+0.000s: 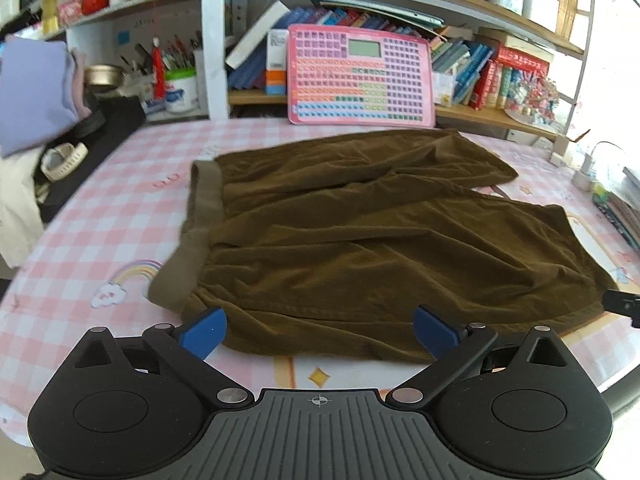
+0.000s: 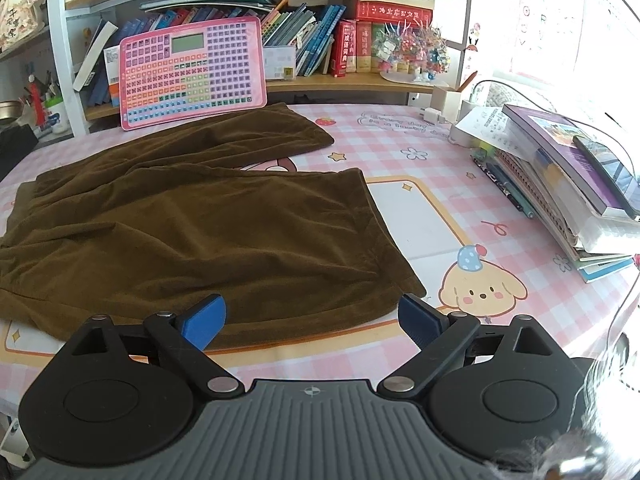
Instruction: Fold clothes
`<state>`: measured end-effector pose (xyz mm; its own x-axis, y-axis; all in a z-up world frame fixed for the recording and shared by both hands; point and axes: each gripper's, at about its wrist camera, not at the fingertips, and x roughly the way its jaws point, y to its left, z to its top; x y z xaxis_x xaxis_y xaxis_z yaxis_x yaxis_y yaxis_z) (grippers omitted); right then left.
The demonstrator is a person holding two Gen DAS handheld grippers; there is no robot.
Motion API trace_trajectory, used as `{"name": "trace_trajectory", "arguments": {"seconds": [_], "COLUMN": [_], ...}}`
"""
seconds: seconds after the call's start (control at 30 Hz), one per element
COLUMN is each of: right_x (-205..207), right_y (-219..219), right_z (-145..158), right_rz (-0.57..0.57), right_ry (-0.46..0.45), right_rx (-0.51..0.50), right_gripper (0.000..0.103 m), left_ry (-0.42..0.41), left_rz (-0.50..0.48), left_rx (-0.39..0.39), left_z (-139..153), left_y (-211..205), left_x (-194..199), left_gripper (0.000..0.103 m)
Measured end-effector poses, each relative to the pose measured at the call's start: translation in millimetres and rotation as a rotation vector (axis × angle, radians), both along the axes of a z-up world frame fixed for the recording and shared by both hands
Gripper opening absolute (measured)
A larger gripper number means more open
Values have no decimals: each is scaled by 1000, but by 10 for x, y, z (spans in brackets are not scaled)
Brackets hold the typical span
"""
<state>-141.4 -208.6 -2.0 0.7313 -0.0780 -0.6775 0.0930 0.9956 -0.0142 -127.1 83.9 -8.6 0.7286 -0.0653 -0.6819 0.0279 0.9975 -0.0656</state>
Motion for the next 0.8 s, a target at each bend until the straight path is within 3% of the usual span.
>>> {"name": "trace_trajectory", "arguments": {"seconds": [0.5, 0.8], "right_x": [261, 918], "right_y": [-70, -292], "right_z": [-118, -90], "right_rz": [39, 101], "right_ry": [55, 54], "right_rx": [5, 10], "right_gripper": [94, 94], "left_ry": [55, 47], "left_rz": [45, 115], "left_rx": [17, 55], "left_z": [-109, -33], "left_y": [-59, 111], "left_x": [196, 635], "left_gripper": [101, 101]}}
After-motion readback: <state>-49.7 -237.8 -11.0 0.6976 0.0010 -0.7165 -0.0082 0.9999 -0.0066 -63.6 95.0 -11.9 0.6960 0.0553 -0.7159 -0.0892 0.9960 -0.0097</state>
